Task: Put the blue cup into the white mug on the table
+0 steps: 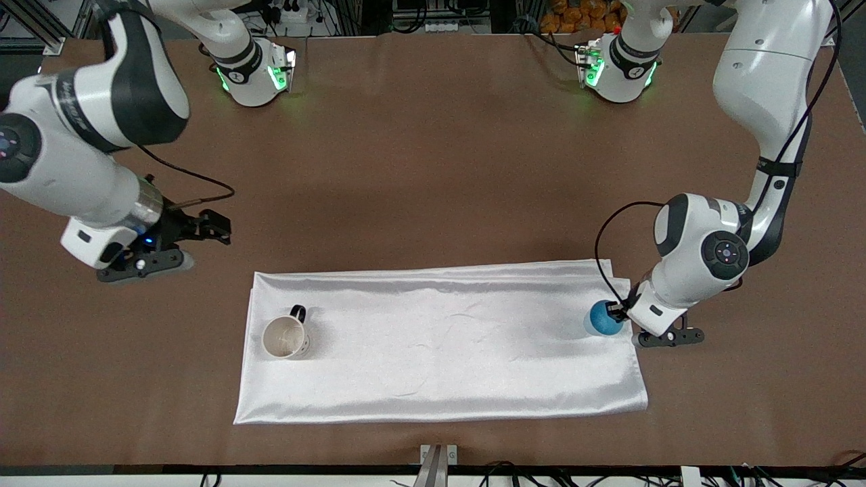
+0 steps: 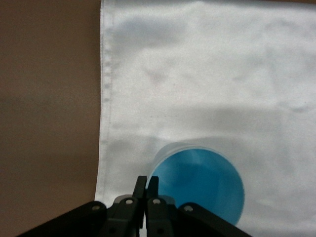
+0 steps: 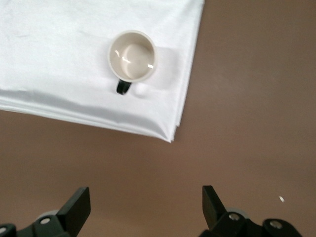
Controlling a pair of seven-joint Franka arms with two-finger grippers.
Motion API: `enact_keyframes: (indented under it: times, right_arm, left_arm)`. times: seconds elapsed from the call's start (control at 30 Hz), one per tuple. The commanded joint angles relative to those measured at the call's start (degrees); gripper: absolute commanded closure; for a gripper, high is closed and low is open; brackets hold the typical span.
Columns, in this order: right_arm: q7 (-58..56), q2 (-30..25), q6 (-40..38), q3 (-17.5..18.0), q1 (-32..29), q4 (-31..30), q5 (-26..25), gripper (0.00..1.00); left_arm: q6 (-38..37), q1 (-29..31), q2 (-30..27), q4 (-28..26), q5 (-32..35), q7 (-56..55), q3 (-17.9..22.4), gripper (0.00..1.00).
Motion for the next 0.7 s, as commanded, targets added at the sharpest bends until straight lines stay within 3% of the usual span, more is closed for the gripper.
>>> enact_keyframes:
  times: [0.0, 0.67]
  right_arm:
    - [1.0, 5.5, 4.8, -0.1, 3.3, 1.4, 0.7, 0.00]
    - [0.6, 18.2, 17.1, -0.1, 5.3, 1.8, 0.6, 0.00]
  left_arm:
    - [-0.4, -0.3, -1.9, -0.4, 1.9, -0.9, 0.1, 1.00]
    - [-3.4, -0.3, -5.3, -0.1, 2.0, -0.7, -0.4, 1.00]
